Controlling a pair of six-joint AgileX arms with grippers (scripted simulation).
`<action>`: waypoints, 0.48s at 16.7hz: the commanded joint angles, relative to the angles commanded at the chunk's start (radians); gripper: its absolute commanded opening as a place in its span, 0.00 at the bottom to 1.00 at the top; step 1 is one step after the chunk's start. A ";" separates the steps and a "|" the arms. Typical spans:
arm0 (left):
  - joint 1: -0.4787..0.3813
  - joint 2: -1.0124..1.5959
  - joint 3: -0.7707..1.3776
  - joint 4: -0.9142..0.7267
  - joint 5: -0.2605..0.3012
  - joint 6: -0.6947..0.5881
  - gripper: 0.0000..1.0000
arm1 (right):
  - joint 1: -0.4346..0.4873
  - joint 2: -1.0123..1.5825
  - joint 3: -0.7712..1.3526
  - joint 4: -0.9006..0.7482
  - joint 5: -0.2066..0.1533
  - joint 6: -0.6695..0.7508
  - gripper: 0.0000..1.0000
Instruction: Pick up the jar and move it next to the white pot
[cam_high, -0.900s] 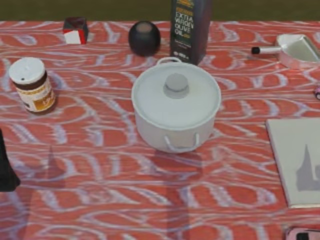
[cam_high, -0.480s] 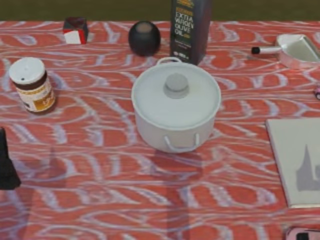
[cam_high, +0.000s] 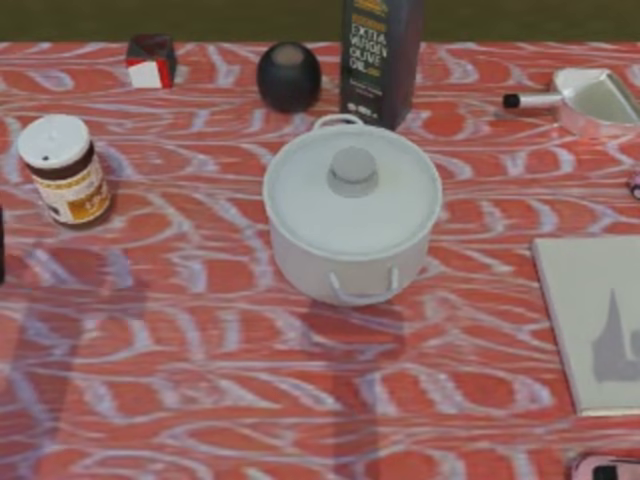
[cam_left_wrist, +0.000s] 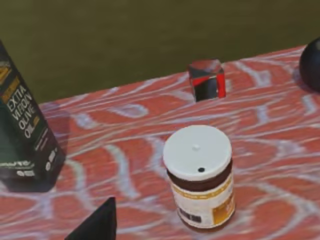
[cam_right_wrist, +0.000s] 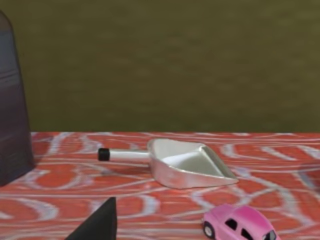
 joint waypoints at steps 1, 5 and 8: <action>-0.001 0.070 0.094 -0.038 0.003 0.030 1.00 | 0.000 0.000 0.000 0.000 0.000 0.000 1.00; -0.005 0.364 0.505 -0.187 0.010 0.159 1.00 | 0.000 0.000 0.000 0.000 0.000 0.000 1.00; -0.007 0.604 0.818 -0.307 0.010 0.260 1.00 | 0.000 0.000 0.000 0.000 0.000 0.000 1.00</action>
